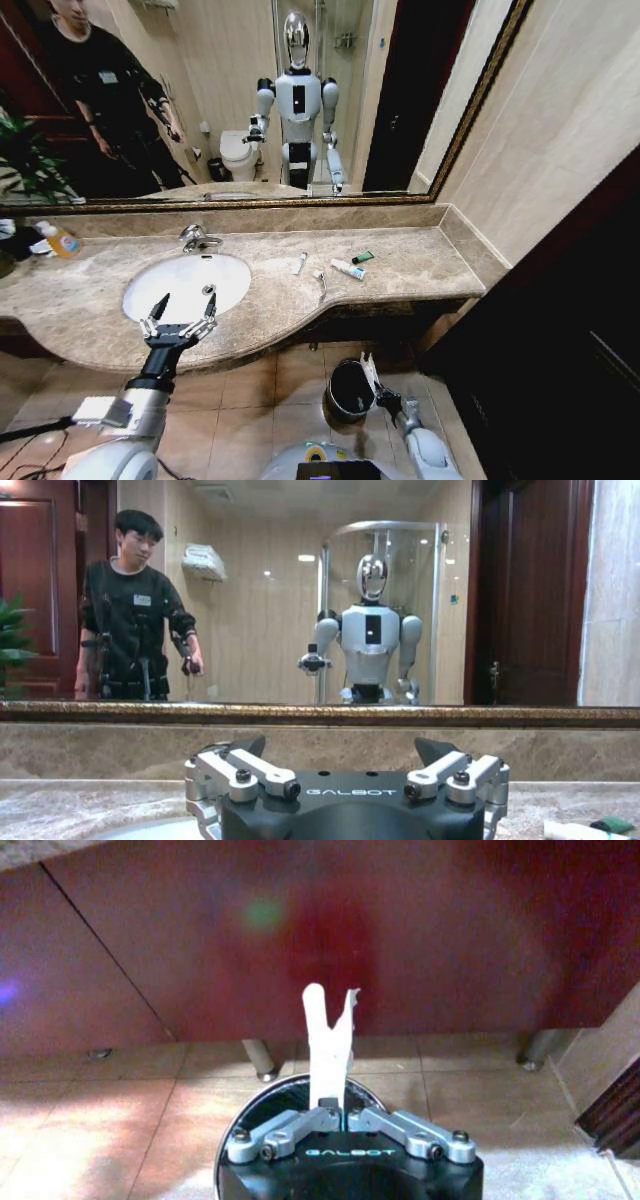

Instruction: Pick up the trash from the sink and place it in the trash bin.

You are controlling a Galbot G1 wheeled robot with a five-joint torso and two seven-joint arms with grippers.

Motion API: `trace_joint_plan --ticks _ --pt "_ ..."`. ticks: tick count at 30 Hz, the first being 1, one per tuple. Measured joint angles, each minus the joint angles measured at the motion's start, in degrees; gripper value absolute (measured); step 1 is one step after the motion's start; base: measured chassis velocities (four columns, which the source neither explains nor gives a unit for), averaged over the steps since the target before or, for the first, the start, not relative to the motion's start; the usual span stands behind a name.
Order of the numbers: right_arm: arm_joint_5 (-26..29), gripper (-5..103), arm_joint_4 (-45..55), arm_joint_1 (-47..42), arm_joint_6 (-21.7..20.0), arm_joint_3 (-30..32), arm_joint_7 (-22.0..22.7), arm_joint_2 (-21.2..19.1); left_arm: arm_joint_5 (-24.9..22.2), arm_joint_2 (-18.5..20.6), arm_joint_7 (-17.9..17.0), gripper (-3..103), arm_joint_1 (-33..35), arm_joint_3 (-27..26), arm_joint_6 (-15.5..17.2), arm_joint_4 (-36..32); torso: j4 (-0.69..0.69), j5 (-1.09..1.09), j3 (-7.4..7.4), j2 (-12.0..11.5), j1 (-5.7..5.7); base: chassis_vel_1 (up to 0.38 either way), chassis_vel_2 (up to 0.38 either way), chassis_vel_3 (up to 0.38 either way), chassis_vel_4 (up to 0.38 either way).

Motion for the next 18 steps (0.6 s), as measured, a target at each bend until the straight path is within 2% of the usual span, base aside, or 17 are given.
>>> trace_joint_plan --ticks 2,4,5,9,10,13,14,17,18 --pt "-0.22 0 -0.25 0.13 0.02 -0.13 0.43 0.09 0.00 0.00 0.00 100 0.00 0.00 0.00 0.00 0.00 0.00 0.00 0.00 0.00 0.000 0.000 0.000 0.000" --pt "-0.06 10 0.13 -0.13 -0.06 -0.47 0.53 0.07 0.00 0.00 0.00 100 0.00 0.00 0.00 0.00 0.00 0.00 0.00 0.00 0.00 0.000 0.000 0.000 0.000" --pt "-0.06 10 0.13 -0.13 -0.06 -0.47 0.53 0.07 0.00 0.00 0.00 100 0.00 0.00 0.00 0.00 0.00 0.00 0.00 0.00 0.00 0.000 0.000 0.000 0.000" --pt "1.07 32 1.32 -0.71 -0.54 -1.06 0.93 0.05 0.00 0.00 0.00 100 0.00 0.00 0.00 0.00 0.00 0.00 0.00 0.00 0.00 0.000 0.000 0.000 0.000" --pt "1.07 32 1.32 -0.71 -0.54 -1.06 0.93 0.05 0.00 0.00 0.00 100 0.00 0.00 0.00 0.00 0.00 0.00 0.00 0.00 0.00 0.000 0.000 0.000 0.000" --pt "1.92 43 2.16 -1.16 -1.01 -1.39 1.17 0.19 0.00 0.00 0.00 100 0.00 0.00 0.00 0.00 0.00 0.00 0.00 0.00 0.00 0.000 0.000 0.000 0.000" --pt "1.92 43 2.16 -1.16 -1.01 -1.39 1.17 0.19 0.00 0.00 0.00 100 0.00 0.00 0.00 0.00 0.00 0.00 0.00 0.00 0.00 0.000 0.000 0.000 0.000" --pt "2.03 59 2.68 -1.47 -1.38 -1.55 1.13 0.30 0.00 0.00 0.00 100 0.00 0.00 0.00 0.00 -0.01 0.00 0.00 0.00 0.00 0.000 0.000 0.000 0.000" --pt "2.03 59 2.68 -1.47 -1.38 -1.55 1.13 0.30 0.00 0.00 0.00 100 0.00 0.00 0.00 0.00 -0.01 0.00 0.00 0.00 0.00 0.000 0.000 0.000 0.000"
